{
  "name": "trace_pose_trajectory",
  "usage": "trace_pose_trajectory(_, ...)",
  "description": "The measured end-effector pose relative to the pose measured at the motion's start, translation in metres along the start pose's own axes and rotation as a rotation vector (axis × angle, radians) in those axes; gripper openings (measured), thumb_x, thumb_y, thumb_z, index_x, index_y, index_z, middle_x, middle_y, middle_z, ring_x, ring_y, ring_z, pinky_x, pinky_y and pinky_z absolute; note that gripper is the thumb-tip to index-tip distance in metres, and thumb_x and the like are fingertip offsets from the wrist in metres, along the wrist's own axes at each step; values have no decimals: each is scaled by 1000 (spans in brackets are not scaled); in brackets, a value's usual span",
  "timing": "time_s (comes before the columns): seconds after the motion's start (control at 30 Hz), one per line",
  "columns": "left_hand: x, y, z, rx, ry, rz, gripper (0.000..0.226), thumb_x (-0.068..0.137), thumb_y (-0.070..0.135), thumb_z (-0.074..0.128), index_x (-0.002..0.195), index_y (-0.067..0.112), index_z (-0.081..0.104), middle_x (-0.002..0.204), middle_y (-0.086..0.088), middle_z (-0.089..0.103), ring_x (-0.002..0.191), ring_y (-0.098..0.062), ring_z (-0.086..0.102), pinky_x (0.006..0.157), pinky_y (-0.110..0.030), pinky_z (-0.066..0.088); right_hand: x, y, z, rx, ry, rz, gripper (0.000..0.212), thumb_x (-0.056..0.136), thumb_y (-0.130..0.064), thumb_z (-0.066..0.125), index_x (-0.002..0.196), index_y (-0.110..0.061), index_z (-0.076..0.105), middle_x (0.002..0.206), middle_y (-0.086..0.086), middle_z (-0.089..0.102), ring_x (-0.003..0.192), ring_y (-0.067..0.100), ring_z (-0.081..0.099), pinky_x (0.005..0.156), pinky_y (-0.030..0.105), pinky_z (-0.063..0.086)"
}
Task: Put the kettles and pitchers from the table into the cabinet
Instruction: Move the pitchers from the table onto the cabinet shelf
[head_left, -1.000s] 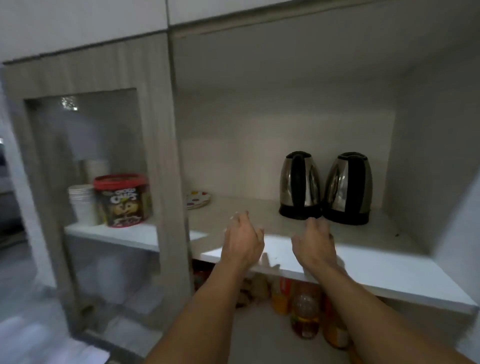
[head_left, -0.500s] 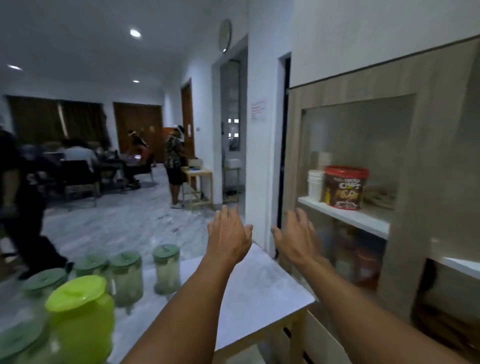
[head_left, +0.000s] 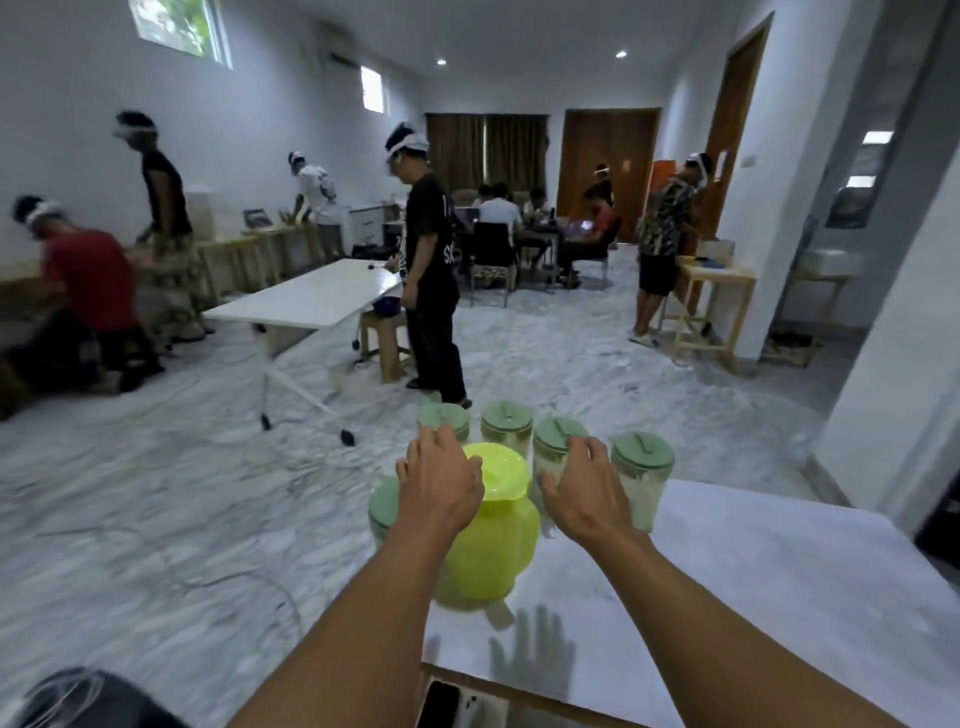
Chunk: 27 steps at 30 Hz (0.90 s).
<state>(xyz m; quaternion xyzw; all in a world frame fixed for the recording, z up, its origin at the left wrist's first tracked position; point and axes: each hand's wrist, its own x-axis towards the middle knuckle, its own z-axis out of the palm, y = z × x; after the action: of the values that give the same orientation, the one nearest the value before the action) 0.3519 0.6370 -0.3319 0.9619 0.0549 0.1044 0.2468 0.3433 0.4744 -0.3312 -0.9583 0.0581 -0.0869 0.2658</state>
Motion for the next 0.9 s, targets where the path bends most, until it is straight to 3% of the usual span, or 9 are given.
trace_pose_trajectory(0.1, 8, -29, 15, -42, -55, -223, 74, 95, 42, 55, 149, 3, 22, 155, -22, 26, 143, -39, 28, 116, -47, 26, 14, -4, 41, 62, -163, 65, 76, 85, -52, 66, 138, -9, 34, 147, 15, 35, 130, 41, 44, 98, 50, 45)
trace_pose_trajectory(0.23, 7, -54, 43, -149, -122, -500, 82, 89, 46, 63, 145, 1, 23, 147, -22, 33, 135, -41, 39, 110, -47, 35, 21, 1, 85, 239, -276, 231, 85, 79, -53, 73, 136, -7, 30, 138, 18, 50, 127, 39, 51, 94, 45, 46)
trace_pose_trajectory(0.33, 4, -64, 63, -216, -104, -625, 86, 87, 46, 67, 143, -2, 24, 143, -18, 34, 128, -40, 46, 103, -45, 41, 20, 10, 105, 272, -240, 331, 71, 82, -52, 71, 127, -6, 41, 128, 19, 60, 119, 40, 57, 87, 40, 45)
trace_pose_trajectory(0.47, 5, -75, 77, -399, -7, -839, 78, 84, 37, 73, 134, -3, 29, 137, -22, 45, 125, -41, 50, 91, -45, 46, 20, 18, 119, 341, -183, 282, 47, 77, -54, 75, 93, -12, 62, 94, 12, 70, 98, 38, 64, 79, 41, 50)
trace_pose_trajectory(0.53, 6, -80, 82, -472, -25, -952, 76, 83, 42, 72, 134, -1, 36, 135, -20, 52, 125, -40, 52, 90, -43, 47, 20, 18, 122, 362, -183, 263, 40, 75, -54, 76, 81, -16, 64, 86, 10, 71, 92, 37, 64, 77, 41, 50)
trace_pose_trajectory(0.67, 6, -86, 94, -457, -123, -900, 52, 96, 47, 50, 127, 6, 60, 130, -15, 63, 121, -34, 59, 94, -36, 47, 21, 17, 124, 416, -173, 233, 29, 78, -46, 77, 75, -20, 64, 84, 9, 71, 88, 35, 64, 71, 36, 45)
trace_pose_trajectory(0.9, 6, -82, 85, -578, -64, -833, 50, 96, 44, 55, 121, 2, 63, 124, -18, 66, 116, -34, 61, 90, -34, 47, 18, 15, 132, 476, -128, 187, 29, 90, -44, 65, 78, -17, 64, 80, 8, 72, 83, 32, 63, 73, 36, 43)
